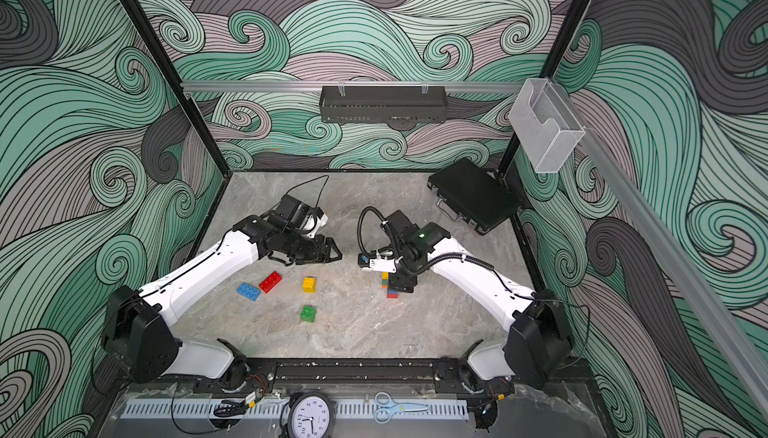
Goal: Assemble an ice cream with lego
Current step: Adjust the lego brick at the center of the board.
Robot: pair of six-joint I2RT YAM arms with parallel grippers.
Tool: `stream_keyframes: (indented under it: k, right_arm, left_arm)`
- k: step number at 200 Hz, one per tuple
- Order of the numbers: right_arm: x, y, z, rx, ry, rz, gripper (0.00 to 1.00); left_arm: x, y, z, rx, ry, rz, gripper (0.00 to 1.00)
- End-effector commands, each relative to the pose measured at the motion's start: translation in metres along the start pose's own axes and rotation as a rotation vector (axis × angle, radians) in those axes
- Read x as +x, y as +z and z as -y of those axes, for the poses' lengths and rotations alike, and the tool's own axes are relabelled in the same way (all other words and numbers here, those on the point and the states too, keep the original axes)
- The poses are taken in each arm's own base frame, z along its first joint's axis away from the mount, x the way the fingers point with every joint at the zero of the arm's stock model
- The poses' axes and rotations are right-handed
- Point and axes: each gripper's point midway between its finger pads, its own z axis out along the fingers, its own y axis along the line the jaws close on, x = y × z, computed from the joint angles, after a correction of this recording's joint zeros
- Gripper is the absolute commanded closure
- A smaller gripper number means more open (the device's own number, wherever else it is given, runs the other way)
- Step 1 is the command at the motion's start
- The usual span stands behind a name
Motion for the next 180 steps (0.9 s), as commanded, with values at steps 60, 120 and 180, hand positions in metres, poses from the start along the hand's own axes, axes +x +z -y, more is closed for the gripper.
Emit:
stream_keyframes:
  k: [60, 120, 180]
  right_arm:
    - [-0.01, -0.087, 0.03, 0.327, 0.477, 0.256, 0.0]
    - [-0.003, -0.094, 0.016, 0.418, 0.93, 0.468, 0.0]
    - [0.007, -0.075, 0.01, 0.583, 1.107, 0.425, 0.0]
  left_arm:
    - [-0.003, -0.01, 0.005, 0.022, 0.023, 0.024, 0.18]
    - [-0.006, -0.014, 0.007, 0.029, 0.037, 0.048, 0.15]
    - [-0.007, -0.018, 0.007, 0.026, 0.044, 0.066, 0.13]
